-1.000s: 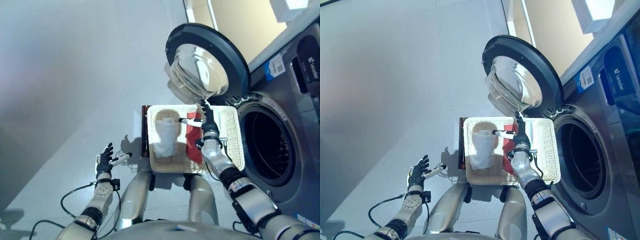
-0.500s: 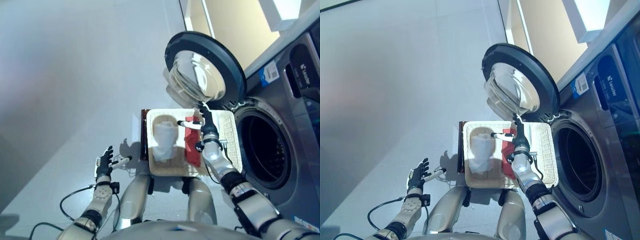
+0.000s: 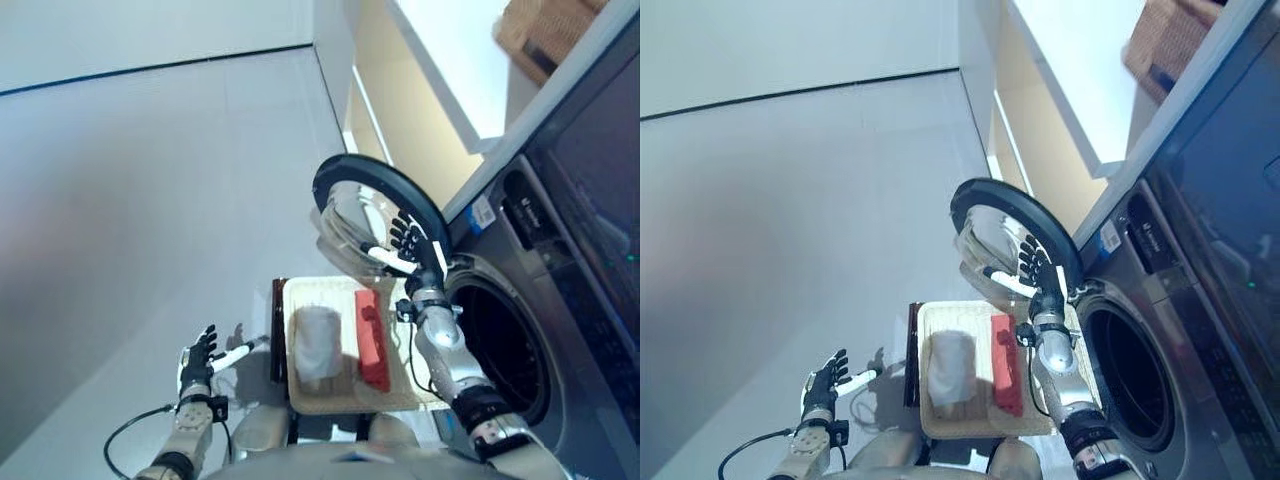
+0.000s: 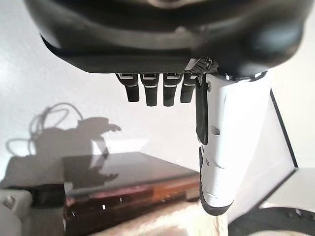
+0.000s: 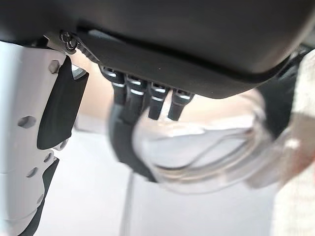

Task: Pick up the clothes and place them into the washing machine

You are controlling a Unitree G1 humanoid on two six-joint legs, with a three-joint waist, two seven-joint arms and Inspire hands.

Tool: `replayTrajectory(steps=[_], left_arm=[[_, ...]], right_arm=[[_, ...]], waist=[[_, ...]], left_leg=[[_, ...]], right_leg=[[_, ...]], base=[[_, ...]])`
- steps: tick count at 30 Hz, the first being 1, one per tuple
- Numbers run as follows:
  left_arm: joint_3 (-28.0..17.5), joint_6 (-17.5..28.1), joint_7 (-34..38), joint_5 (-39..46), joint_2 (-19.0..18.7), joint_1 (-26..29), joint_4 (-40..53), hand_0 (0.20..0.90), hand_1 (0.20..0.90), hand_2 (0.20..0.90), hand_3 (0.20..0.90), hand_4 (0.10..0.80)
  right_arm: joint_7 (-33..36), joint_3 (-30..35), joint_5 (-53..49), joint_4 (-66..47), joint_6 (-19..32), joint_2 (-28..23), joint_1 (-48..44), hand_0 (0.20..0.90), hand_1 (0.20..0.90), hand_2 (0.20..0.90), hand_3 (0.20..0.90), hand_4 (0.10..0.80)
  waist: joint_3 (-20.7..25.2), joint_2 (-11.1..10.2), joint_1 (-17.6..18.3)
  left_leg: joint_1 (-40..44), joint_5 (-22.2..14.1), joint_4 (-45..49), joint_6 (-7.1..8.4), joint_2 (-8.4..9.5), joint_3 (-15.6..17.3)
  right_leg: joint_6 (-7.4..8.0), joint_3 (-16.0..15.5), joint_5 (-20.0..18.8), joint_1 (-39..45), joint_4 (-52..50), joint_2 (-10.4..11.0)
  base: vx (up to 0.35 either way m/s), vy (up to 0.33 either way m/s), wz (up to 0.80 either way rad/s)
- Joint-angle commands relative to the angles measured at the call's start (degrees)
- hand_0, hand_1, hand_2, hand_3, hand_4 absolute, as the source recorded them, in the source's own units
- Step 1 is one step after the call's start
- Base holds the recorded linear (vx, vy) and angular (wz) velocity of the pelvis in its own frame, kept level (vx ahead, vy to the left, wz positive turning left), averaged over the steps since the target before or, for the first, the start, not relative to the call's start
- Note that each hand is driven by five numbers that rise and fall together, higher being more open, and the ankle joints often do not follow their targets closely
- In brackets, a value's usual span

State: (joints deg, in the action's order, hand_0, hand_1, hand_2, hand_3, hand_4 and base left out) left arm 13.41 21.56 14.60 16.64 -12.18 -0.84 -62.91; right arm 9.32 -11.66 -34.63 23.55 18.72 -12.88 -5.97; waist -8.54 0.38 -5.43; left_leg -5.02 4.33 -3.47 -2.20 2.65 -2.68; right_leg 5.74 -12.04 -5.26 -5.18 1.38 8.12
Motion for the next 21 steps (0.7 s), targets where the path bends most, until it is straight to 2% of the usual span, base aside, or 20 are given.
replayTrajectory(steps=[1,5,6,8,9,12,13,14,16,17,19,21], left_arm=[[-1.84,1.48,-1.03,2.8,-1.08,1.4,-5.0,0.9,0.9,0.9,0.9,0.8],[-2.97,0.9,-2.02,3.55,-0.6,-0.33,-4.38,0.9,0.9,0.9,0.9,0.8],[-3.24,0.83,-2.42,4.09,-0.47,-0.64,-4.41,0.9,0.9,0.9,0.9,0.8],[-3.9,0.66,-3.07,4.27,-0.16,-0.92,-5.19,0.9,0.9,0.9,0.9,0.8],[-4.1,0.71,-3.19,4.73,-0.03,-1.11,-5.47,0.9,0.9,0.9,0.9,0.8],[-5.06,0.61,-3.76,5.64,0.48,-0.95,-5.76,0.9,0.9,0.9,0.9,0.8],[-5.36,0.76,-3.78,5.95,0.51,-1.26,-5.65,0.9,0.9,0.9,0.9,0.8],[-5.3,0.88,-3.83,6.34,0.54,-1.08,-5.5,0.9,0.9,0.9,0.9,0.8],[-5.43,0.67,-4.37,6.59,0.67,-1.46,-5.86,0.9,0.9,0.9,0.9,0.8],[-5.36,0.68,-4.27,6.89,0.78,-1.11,-6.23,0.9,0.9,0.9,0.9,0.8],[-5.64,0.56,-4.51,7.04,0.94,-1.7,-6.3,0.9,0.9,0.9,0.9,0.8],[-5.46,0.46,-4.18,7.23,0.69,-1.96,-5.96,0.9,0.9,0.9,0.9,0.8]], right_arm=[[-9.57,1.28,-18.69,-11.19,7.37,4.48,1.9,0.2,0.2,0.2,0.2,0.3],[-10.07,0.62,-18.4,-14.84,6.62,3.91,5.0,0.2,0.2,0.2,0.2,0.3],[-11.02,0.57,-19.82,-15.18,6.15,4.11,4.9,0.9,0.9,0.9,0.9,0.8],[-11.72,0.54,-19.79,-15.98,6.1,4.28,5.77,0.9,0.9,0.9,0.9,0.8],[-11.29,0.97,-20.39,-15.93,6.15,4.85,6.43,0.2,0.2,0.2,0.2,0.3],[-15.58,0.4,-26.45,-18.48,6.01,6.47,7.24,0.2,0.2,0.2,0.2,0.3],[-15.76,0.11,-27.23,-18.75,5.88,6.64,7.72,0.335,0.335,0.335,0.335,0.396],[-15.43,-0.26,-27.72,-19.21,6.03,6.61,7.63,0.9,0.9,0.9,0.9,0.8],[-17.33,-0.63,-31.15,-20.87,5.61,7.82,8.03,0.9,0.9,0.9,0.9,0.8],[-16.23,-1.24,-30.86,-20.64,6.47,7.8,7.79,0.219,0.219,0.219,0.219,0.314],[-18.09,-1.55,-33.27,-24.52,6.02,9.1,8.37,0.2,0.2,0.2,0.2,0.3],[-15.76,-1.94,-30.86,-23.39,6.76,8.08,7.95,0.2,0.2,0.2,0.2,0.3]], waist=[[6.33,-0.53,-0.5],[7.94,-0.82,-0.4],[8.26,-0.98,-0.48],[8.99,-1.32,-0.66],[9.53,-1.45,-0.57],[10.25,-1.74,-0.65],[10.5,-1.85,-0.6],[10.64,-1.93,-0.61],[11.16,-2.13,-0.79],[11.23,-2.16,-0.85],[11.75,-2.24,-0.88],[12.01,-2.4,-0.96]], left_leg=[[-1.65,-0.08,0.38,4.51,-0.08,1.57],[-0.45,0.15,-0.36,4.61,-0.3,1.56],[0.06,0.08,-0.34,4.61,-0.36,1.57],[0.78,-0.1,-0.33,4.57,-0.42,1.65],[1.27,-0.25,-0.34,4.56,-0.41,1.64],[2.3,-0.68,-0.13,4.52,-0.54,1.41],[2.53,-0.81,-0.06,4.54,-0.65,1.34],[2.7,-0.87,-0.04,4.55,-0.69,1.32],[3.43,-1.14,0.0,4.54,-0.78,1.09],[3.65,-1.24,0.13,4.53,-0.73,1.12],[4.29,-1.57,0.22,4.46,-0.83,0.77],[4.42,-1.61,0.29,4.51,-0.88,0.56]], right_leg=[[-0.13,-0.53,2.65,0.76,-1.52,-1.37],[-0.05,-0.71,2.52,2.2,-0.68,-1.53],[-0.08,-0.82,2.66,2.7,-0.74,-1.56],[-0.13,-0.89,2.84,3.63,-0.65,-1.63],[-0.13,-1.06,2.96,4.1,-0.62,-1.64],[-0.21,-1.14,3.49,5.22,-0.71,-1.69],[-0.23,-1.2,3.61,5.39,-0.8,-1.65],[-0.24,-1.19,3.71,5.48,-0.97,-1.64],[-0.37,-1.46,4.2,6.32,-1.19,-1.71],[-0.38,-1.45,4.22,6.62,-1.25,-1.66],[-0.45,-1.7,4.69,7.37,-1.32,-1.75],[-0.44,-1.81,4.75,7.53,-1.46,-1.72]], base=[[0.049,-0.017,-0.05],[0.037,-0.015,-0.02],[0.031,-0.029,0.02],[0.054,-0.034,0.04],[0.054,-0.025,0.04],[0.039,-0.023,0.02],[0.032,-0.021,0.04],[0.026,-0.019,0.04],[0.039,-0.02,0.01],[0.046,-0.022,0.0],[0.037,-0.021,0.02],[0.014,-0.018,0.06]])
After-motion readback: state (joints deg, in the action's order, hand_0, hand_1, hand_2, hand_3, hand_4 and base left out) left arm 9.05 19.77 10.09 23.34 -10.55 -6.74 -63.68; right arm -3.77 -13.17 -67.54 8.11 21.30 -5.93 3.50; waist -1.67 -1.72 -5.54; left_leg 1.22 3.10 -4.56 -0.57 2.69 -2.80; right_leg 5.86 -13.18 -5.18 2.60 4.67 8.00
